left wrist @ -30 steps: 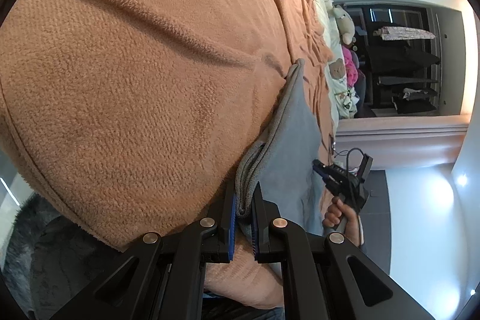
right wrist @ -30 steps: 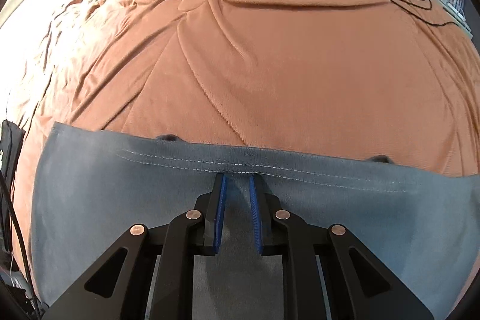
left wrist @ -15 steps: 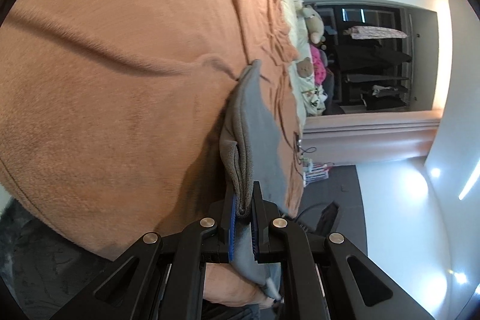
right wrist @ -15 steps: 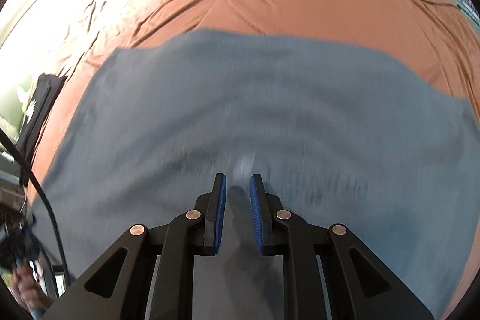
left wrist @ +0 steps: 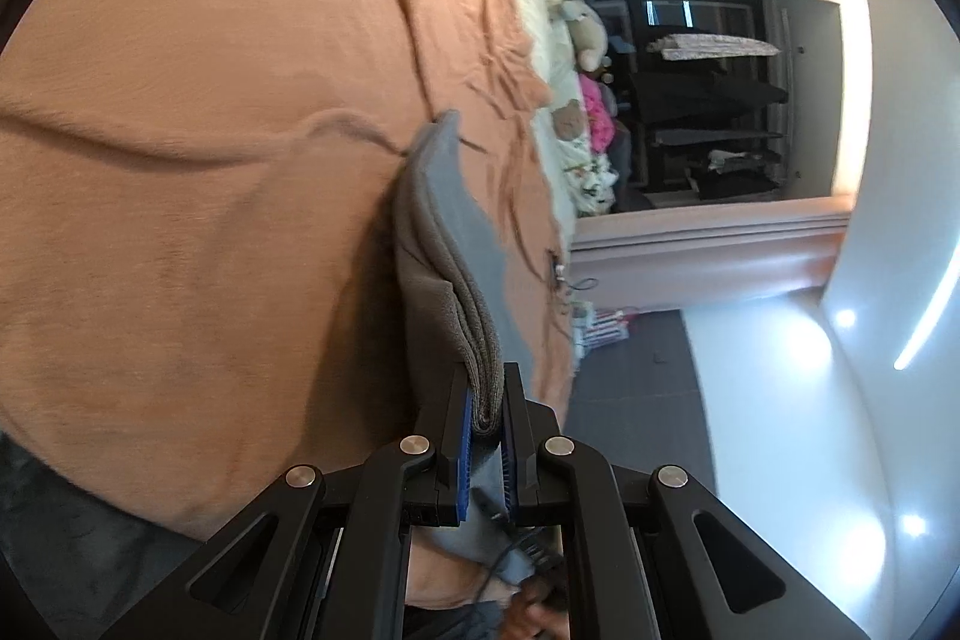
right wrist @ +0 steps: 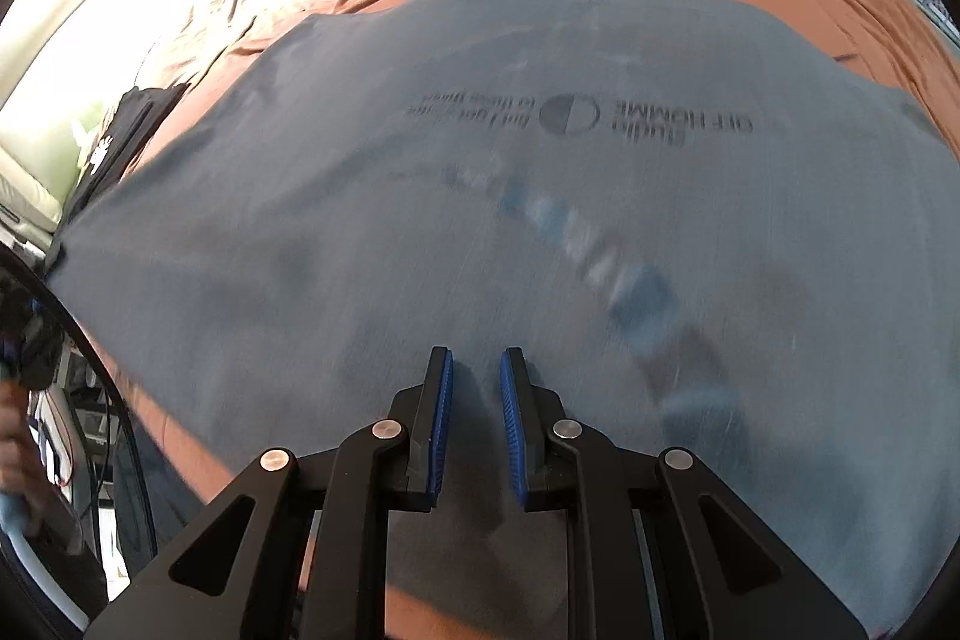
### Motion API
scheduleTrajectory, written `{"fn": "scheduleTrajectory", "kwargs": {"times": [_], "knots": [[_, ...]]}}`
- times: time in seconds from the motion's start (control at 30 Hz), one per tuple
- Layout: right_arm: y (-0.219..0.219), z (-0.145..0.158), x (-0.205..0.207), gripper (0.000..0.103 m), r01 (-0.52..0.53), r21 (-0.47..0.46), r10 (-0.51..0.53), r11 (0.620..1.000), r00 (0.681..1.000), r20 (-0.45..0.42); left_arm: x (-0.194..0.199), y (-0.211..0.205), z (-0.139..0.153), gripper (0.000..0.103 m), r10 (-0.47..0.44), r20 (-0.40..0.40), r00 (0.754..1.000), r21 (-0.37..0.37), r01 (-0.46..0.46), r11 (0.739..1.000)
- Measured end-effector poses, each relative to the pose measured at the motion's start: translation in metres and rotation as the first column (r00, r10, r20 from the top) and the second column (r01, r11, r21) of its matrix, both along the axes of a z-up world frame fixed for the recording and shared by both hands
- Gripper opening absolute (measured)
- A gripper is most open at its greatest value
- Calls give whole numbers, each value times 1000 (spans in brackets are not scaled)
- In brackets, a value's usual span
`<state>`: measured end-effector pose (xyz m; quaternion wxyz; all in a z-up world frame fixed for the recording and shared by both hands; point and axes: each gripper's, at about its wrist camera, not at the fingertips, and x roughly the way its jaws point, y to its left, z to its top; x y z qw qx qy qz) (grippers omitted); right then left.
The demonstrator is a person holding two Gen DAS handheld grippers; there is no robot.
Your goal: Fold small clothes
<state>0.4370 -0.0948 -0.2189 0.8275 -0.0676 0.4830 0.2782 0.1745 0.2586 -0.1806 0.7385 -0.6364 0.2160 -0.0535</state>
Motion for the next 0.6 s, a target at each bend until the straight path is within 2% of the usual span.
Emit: {"fn": "scheduleTrajectory", "kwargs": {"times": [0.07, 0.13, 0.33, 0.47, 0.6], "knots": [[0, -1, -13, 13, 2, 5, -2, 1000, 1000, 17, 5, -2, 8, 8, -15, 40, 999, 3, 15, 1000], [-1, -1, -25, 6, -9, 19, 9, 1000, 1000, 21, 11, -6, 16, 8, -39, 69, 997, 9, 38, 999], [-17, -8, -54, 6, -43, 59, 44, 997, 999, -24, 32, -18, 41, 8, -98, 121, 988, 22, 96, 995], [-35, -2, -46, 5, 3, 122, 9, 992, 995, -98, 44, -27, 55, 8, -129, 141, 982, 30, 126, 992], [-59, 15, -38, 5, 78, 182, -66, 980, 995, -71, 53, -37, 75, 8, -172, 187, 967, 51, 165, 985]]}}
